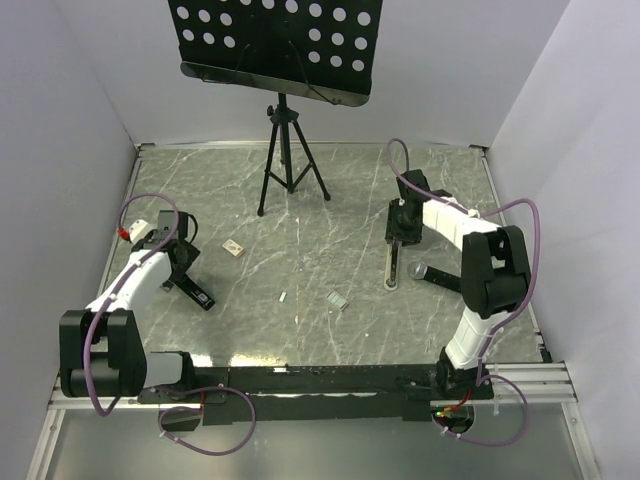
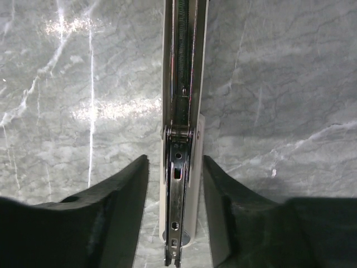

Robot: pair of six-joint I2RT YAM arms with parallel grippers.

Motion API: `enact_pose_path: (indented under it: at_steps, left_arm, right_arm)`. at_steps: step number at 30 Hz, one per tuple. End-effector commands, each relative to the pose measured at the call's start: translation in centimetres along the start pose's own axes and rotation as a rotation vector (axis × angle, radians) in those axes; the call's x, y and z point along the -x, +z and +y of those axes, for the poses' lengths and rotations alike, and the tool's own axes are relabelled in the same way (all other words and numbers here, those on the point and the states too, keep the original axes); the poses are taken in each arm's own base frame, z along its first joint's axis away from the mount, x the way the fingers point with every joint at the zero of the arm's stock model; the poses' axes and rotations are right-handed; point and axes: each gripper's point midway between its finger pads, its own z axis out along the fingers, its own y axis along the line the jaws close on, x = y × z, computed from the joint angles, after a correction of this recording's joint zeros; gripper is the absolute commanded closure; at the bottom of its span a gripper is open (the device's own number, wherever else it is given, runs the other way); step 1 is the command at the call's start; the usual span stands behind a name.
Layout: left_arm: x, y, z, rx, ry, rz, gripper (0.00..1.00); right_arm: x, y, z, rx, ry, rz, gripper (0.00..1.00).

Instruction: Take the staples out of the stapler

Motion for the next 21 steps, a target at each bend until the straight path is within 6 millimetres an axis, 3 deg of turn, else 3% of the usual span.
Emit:
enact_pose_path:
  at_steps: [1, 6, 13, 17, 21]
  left_arm:
    - [0.5, 0.0, -0.8, -0.033, -0.007, -0.013, 0.25]
    - [0.3, 0.9, 0.2, 0.019, -0.009, 0.007, 0.27]
    - [0.4, 1.0, -0.3, -0.008, 0.012, 0.001, 0.43]
    - [0.1, 1.2, -0.4, -0.008, 0.026, 0.011, 0.6]
    - [0.0, 1.2, -0.2, -0.012, 0.035, 0.012, 0.61]
  right_arm:
    - [1.9, -3.5, 0.4, 0.041, 0.013, -0.106, 0.45]
    - [2.0, -6.9, 1.6, 0.106, 0.007, -0.167, 0.41]
    - [2.0, -12.5, 4.5, 0.235, -0.036, -0.282, 0.4]
    - [1.6, -14.8, 6.7, 0.321, -0.065, -0.332, 0.39]
    - [1.0, -15.9, 8.3, 0.364, -0.115, -0.342, 0.39]
